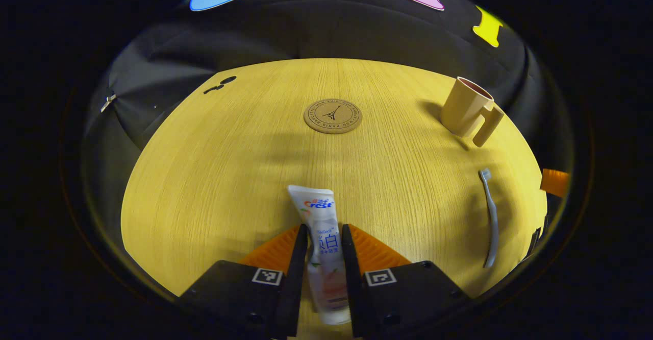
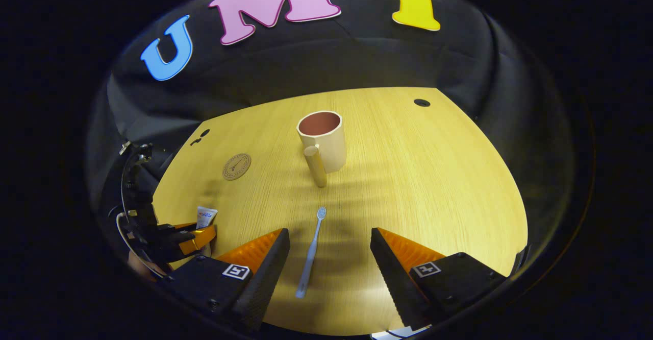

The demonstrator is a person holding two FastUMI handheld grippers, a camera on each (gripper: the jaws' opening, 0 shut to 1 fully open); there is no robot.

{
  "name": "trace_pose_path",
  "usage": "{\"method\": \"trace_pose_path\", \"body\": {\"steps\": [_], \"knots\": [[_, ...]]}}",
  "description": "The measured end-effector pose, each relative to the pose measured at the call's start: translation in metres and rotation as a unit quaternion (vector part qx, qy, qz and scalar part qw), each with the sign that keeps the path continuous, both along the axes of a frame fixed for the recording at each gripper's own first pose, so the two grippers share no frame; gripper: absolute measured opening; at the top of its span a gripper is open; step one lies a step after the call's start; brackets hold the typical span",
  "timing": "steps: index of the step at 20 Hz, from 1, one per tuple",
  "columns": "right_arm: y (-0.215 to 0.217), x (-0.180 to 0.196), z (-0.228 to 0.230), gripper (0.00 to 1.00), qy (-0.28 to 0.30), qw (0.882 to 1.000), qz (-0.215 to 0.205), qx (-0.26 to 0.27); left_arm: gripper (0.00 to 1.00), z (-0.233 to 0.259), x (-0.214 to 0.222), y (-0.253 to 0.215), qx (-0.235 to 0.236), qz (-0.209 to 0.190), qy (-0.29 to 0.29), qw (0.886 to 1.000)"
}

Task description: Put the toothbrush and toothpaste on the desktop into the cup, then pick up the cup and place it on the coaster on the desktop.

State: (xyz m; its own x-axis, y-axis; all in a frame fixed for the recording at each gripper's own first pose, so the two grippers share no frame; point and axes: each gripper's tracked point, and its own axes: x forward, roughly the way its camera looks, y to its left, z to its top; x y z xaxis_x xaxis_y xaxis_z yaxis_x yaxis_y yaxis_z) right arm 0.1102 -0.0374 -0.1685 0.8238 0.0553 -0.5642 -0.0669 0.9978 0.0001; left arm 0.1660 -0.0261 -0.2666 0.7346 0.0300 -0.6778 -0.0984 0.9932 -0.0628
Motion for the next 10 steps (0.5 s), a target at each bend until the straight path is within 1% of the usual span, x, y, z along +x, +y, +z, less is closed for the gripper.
{"method": "trace_pose_path", "body": {"steps": [1, 3, 7, 10], "knots": [[0.002, -0.003, -0.004, 0.99, 0.007, 1.000, -0.007, 0.003, 0.38, -0.001, -0.001, -0.001, 0.001, -0.005, 0.001, 1.000], [0.003, -0.007, -0.015, 0.98, 0.019, 1.000, -0.018, -0.005, 0.34, -0.001, -0.001, 0.000, 0.006, -0.025, 0.003, 1.000], [0.008, -0.016, -0.043, 0.99, 0.050, 0.998, -0.027, -0.013, 0.29, 0.004, -0.007, 0.002, 0.005, -0.049, -0.003, 0.999], [0.011, -0.013, -0.055, 0.99, 0.066, 0.997, -0.040, -0.009, 0.27, 0.017, -0.014, 0.002, 0.009, -0.069, -0.022, 0.997]]}}
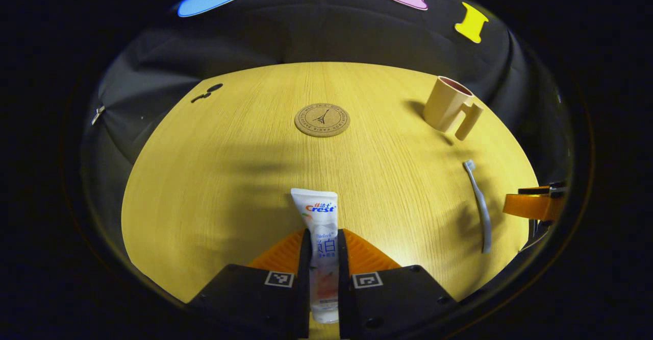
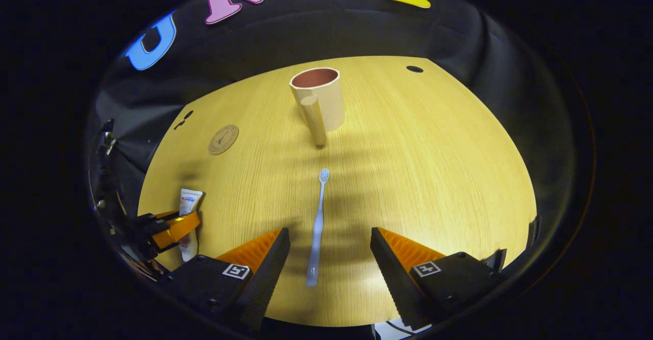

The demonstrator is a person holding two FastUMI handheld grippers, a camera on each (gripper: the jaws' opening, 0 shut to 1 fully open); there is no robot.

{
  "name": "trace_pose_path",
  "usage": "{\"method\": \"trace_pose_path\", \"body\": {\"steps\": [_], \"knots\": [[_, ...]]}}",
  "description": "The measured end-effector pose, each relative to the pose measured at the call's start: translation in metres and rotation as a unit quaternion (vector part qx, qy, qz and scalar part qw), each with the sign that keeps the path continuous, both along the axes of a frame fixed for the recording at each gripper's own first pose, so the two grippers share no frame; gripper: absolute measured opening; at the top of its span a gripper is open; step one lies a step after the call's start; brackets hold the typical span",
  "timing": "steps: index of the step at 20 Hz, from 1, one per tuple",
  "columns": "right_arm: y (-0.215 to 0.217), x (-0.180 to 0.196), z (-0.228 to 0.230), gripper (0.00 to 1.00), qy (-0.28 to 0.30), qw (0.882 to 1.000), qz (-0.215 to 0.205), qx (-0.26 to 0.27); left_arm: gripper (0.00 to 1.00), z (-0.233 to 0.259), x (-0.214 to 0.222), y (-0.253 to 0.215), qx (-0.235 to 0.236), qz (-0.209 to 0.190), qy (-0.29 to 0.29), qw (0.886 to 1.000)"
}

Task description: Put the toothbrush and toothpaste on the desktop into the cup, then pick up the cup and place it on the coaster on the desktop.

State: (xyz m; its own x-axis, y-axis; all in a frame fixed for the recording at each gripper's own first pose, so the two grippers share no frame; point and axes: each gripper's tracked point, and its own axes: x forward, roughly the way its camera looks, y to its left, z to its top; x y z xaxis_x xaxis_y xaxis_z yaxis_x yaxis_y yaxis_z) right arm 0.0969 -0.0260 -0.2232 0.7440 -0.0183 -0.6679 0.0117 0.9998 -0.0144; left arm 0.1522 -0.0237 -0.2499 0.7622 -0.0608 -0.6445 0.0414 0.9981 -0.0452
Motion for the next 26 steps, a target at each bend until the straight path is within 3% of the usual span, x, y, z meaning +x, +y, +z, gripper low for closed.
{"method": "trace_pose_path", "body": {"steps": [4, 5, 6, 11, 12, 15, 16, 17, 19, 20, 21, 22, 24, 26], "knots": [[-0.001, 0.013, -0.012, 0.99, 0.016, 1.000, -0.009, -0.013, 0.27, 0.018, -0.013, -0.003, -0.003, -0.016, -0.018, 1.000], [-0.001, 0.017, -0.014, 0.98, 0.020, 1.000, -0.012, -0.013, 0.31, 0.022, -0.017, -0.005, -0.011, -0.015, -0.022, 1.000], [-0.002, 0.020, -0.016, 0.98, 0.024, 0.999, -0.014, -0.015, 0.27, 0.026, -0.020, -0.007, -0.020, -0.014, -0.025, 0.999], [0.004, 0.024, -0.032, 0.96, 0.046, 0.998, -0.001, -0.036, 0.27, 0.029, -0.036, -0.007, -0.016, -0.018, -0.030, 0.999], [0.004, 0.024, -0.036, 0.91, 0.051, 0.998, 0.001, -0.042, 0.31, 0.028, -0.039, -0.008, -0.014, -0.019, -0.029, 0.999], [0.006, 0.025, -0.041, 0.72, 0.052, 0.997, 0.007, -0.059, 0.22, 0.026, -0.043, -0.009, -0.015, -0.018, -0.027, 0.999], [0.004, 0.025, -0.040, 0.61, 0.052, 0.996, 0.009, -0.069, 0.27, 0.025, -0.045, -0.010, -0.016, -0.017, -0.025, 0.999], [0.003, 0.025, -0.042, 0.66, 0.050, 0.996, 0.010, -0.073, 0.27, 0.024, -0.045, -0.010, -0.017, -0.015, -0.025, 0.999], [0.003, 0.030, -0.042, 0.59, 0.048, 0.996, 0.016, -0.075, 0.27, 0.023, -0.046, -0.010, -0.016, -0.012, -0.022, 1.000], [0.003, 0.031, -0.041, 0.34, 0.049, 0.996, 0.014, -0.076, 0.27, 0.021, -0.045, -0.011, -0.016, -0.011, -0.020, 1.000], [0.003, 0.030, -0.042, 0.30, 0.055, 0.996, 0.014, -0.075, 0.27, 0.021, -0.045, -0.012, -0.015, -0.010, -0.018, 1.000], [0.004, 0.029, -0.039, 0.14, 0.055, 0.996, 0.014, -0.073, 0.27, 0.021, -0.045, -0.012, -0.015, -0.010, -0.018, 1.000], [0.005, 0.028, -0.040, 0.10, 0.058, 0.995, 0.031, -0.075, 0.27, 0.023, -0.043, -0.016, -0.016, -0.010, -0.019, 1.000], [0.010, 0.029, -0.040, 0.10, 0.048, 0.992, 0.088, -0.082, 0.22, 0.025, -0.040, -0.020, -0.015, -0.012, -0.021, 1.000]]}}
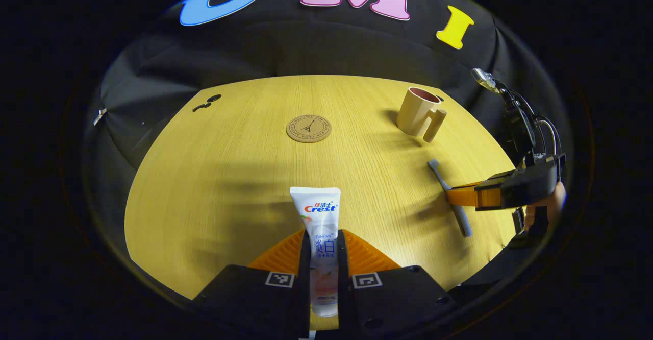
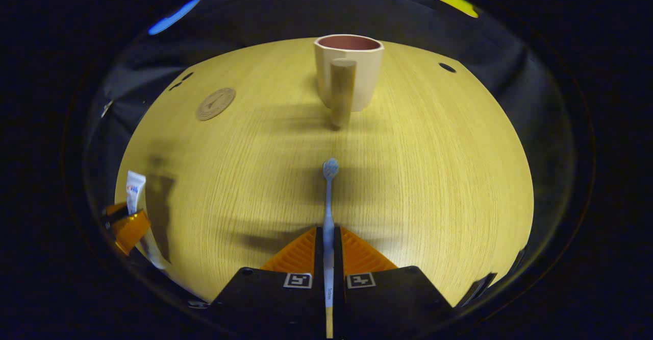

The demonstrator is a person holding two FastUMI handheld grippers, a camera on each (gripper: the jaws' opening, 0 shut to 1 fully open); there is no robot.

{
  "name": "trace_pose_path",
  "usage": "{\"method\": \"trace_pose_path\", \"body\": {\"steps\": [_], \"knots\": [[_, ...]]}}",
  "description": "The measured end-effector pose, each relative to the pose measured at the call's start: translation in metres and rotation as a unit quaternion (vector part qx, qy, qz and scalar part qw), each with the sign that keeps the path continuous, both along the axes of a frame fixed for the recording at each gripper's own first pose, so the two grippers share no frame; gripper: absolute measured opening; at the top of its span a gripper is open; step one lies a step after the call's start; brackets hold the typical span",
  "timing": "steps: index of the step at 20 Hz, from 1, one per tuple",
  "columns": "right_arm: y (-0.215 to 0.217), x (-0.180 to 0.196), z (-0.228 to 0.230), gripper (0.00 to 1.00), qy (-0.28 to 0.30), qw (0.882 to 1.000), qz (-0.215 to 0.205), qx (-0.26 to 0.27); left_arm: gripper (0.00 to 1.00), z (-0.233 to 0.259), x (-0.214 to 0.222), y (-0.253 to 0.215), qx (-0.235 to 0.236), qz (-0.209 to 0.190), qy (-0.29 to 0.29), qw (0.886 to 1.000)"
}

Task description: Put the toothbrush and toothpaste on the desktop into the cup, then pick up the cup and place it on the coaster on the desktop.

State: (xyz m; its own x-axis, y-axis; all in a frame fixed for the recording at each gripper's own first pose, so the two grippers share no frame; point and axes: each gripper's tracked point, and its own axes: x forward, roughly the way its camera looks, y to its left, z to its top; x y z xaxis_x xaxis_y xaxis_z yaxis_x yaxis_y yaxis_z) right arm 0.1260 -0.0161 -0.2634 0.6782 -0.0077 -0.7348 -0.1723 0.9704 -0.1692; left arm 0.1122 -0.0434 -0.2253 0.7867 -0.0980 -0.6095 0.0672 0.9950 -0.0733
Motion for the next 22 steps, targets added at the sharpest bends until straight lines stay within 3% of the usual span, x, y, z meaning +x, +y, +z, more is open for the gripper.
{"method": "trace_pose_path", "body": {"steps": [2, 4, 5, 7, 8, 11, 13, 17, 20, 21, 22], "knots": [[0.000, -0.003, 0.000, 0.05, 0.007, 1.000, 0.014, 0.016, 0.22, 0.001, 0.004, -0.005, 0.001, -0.003, 0.000, 1.000], [-0.003, -0.003, 0.004, 0.05, 0.014, 0.999, 0.009, 0.041, 0.27, 0.003, 0.008, -0.011, 0.003, -0.006, 0.000, 1.000], [-0.008, -0.002, 0.006, 0.05, 0.011, 0.999, 0.004, 0.042, 0.22, 0.005, 0.010, -0.014, 0.005, -0.009, -0.002, 1.000], [-0.018, -0.006, 0.007, 0.10, 0.017, 0.999, 0.006, 0.042, 0.22, 0.012, 0.016, -0.021, 0.004, -0.013, -0.011, 1.000], [-0.022, -0.006, 0.009, 0.05, 0.016, 0.999, 0.005, 0.046, 0.27, 0.016, 0.018, -0.026, 0.000, -0.015, -0.016, 1.000], [-0.024, -0.011, 0.024, 0.05, 0.005, 0.996, 0.011, 0.084, 0.27, 0.031, 0.029, -0.039, -0.009, -0.021, -0.033, 0.999], [-0.022, -0.016, 0.032, 0.05, 0.004, 0.993, 0.018, 0.112, 0.27, 0.046, 0.038, -0.049, -0.018, -0.024, -0.051, 0.998], [-0.026, -0.021, 0.031, 0.05, 0.014, 0.992, 0.052, 0.110, 0.27, 0.084, 0.066, -0.065, -0.027, -0.019, -0.090, 0.995], [-0.028, -0.021, 0.036, 0.05, 0.022, 0.990, 0.051, 0.133, 0.27, 0.121, 0.097, -0.085, -0.040, -0.023, -0.125, 0.991], [-0.030, -0.021, 0.039, 0.05, 0.022, 0.988, 0.050, 0.142, 0.22, 0.134, 0.107, -0.093, -0.047, -0.025, -0.135, 0.989], [-0.033, -0.022, 0.043, 0.05, 0.025, 0.987, 0.044, 0.151, 0.27, 0.153, 0.119, -0.103, -0.052, -0.029, -0.153, 0.986]]}}
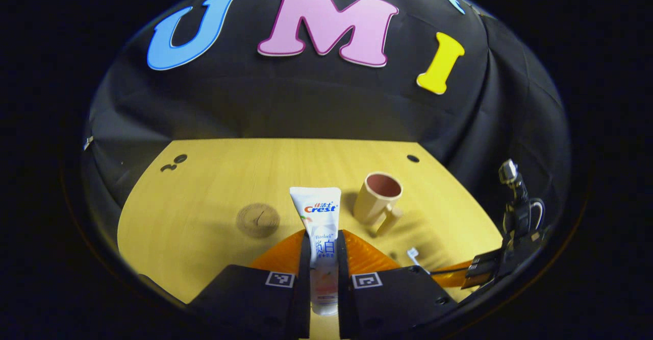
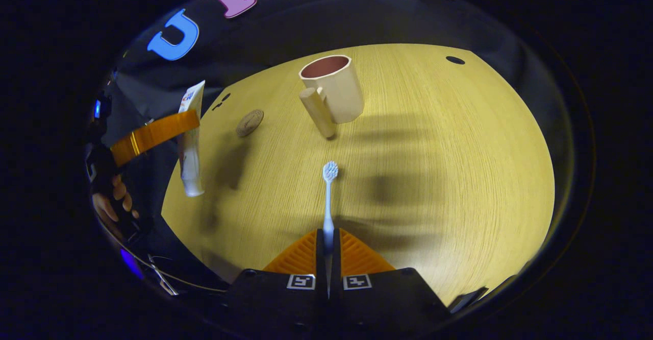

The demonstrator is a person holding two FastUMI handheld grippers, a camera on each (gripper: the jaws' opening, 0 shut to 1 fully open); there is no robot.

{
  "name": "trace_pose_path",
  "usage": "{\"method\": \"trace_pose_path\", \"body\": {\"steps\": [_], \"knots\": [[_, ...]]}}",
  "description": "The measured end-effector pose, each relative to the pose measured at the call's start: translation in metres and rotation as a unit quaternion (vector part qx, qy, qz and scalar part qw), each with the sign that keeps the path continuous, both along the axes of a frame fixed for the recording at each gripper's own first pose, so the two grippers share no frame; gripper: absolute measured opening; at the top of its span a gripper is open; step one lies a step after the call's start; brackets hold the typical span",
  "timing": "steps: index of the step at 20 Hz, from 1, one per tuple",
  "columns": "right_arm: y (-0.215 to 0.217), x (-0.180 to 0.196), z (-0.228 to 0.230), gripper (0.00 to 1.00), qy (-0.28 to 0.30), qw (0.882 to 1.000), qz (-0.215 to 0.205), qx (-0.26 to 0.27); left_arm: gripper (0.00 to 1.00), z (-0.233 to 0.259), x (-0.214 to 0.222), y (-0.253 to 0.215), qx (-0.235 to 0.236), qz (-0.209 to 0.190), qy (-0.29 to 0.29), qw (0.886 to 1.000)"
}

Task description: Put the toothbrush and toothpaste on the desktop into the cup, then pick up the cup and place it on the coaster on the desktop.

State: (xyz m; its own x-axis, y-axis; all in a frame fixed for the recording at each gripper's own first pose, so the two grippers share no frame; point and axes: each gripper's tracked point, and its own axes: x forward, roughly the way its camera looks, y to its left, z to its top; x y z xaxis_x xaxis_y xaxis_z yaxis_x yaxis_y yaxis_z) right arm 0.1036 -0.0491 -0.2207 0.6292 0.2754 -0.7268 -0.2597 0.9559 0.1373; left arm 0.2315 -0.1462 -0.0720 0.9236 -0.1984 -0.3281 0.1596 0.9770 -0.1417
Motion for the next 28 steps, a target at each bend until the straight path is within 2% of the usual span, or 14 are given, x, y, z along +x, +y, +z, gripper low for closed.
{"method": "trace_pose_path", "body": {"steps": [1, 2, 6, 7, 8, 9, 12, 15, 21, 28], "knots": [[-0.002, 0.001, 0.002, 0.05, 0.001, 1.000, -0.004, 0.005, 0.22, 0.017, 0.011, -0.006, -0.001, -0.001, -0.018, 1.000], [-0.005, 0.001, 0.005, 0.05, 0.002, 1.000, -0.008, 0.011, 0.27, 0.032, 0.022, -0.015, 0.000, -0.006, -0.039, 0.999], [-0.016, 0.001, 0.016, 0.05, 0.001, 1.000, -0.016, 0.025, 0.26, 0.076, 0.066, -0.054, -0.008, -0.044, -0.105, 0.993], [-0.019, 0.002, 0.018, 0.05, 0.001, 1.000, -0.017, 0.025, 0.22, 0.085, 0.075, -0.064, -0.011, -0.054, -0.118, 0.991], [-0.022, 0.002, 0.018, 0.05, 0.001, 1.000, -0.017, 0.026, 0.22, 0.093, 0.086, -0.074, -0.012, -0.064, -0.131, 0.989], [-0.024, 0.003, 0.020, 0.05, 0.002, 0.999, -0.020, 0.028, 0.27, 0.098, 0.094, -0.083, -0.013, -0.075, -0.143, 0.987], [-0.029, 0.006, 0.023, 0.05, 0.004, 0.999, -0.030, 0.036, 0.26, 0.107, 0.120, -0.115, -0.023, -0.111, -0.173, 0.978], [-0.031, 0.007, 0.026, 0.05, 0.004, 0.998, -0.035, 0.043, 0.26, 0.087, 0.145, -0.133, -0.043, -0.126, -0.172, 0.976], [-0.037, 0.007, 0.011, 0.05, 0.020, 0.999, -0.033, 0.033, 0.27, 0.045, 0.175, -0.135, -0.004, -0.115, -0.183, 0.976], [-0.039, 0.009, 0.007, 0.05, 0.024, 0.999, -0.034, 0.028, 0.29, 0.017, 0.172, -0.126, 0.038, -0.107, -0.177, 0.978]]}}
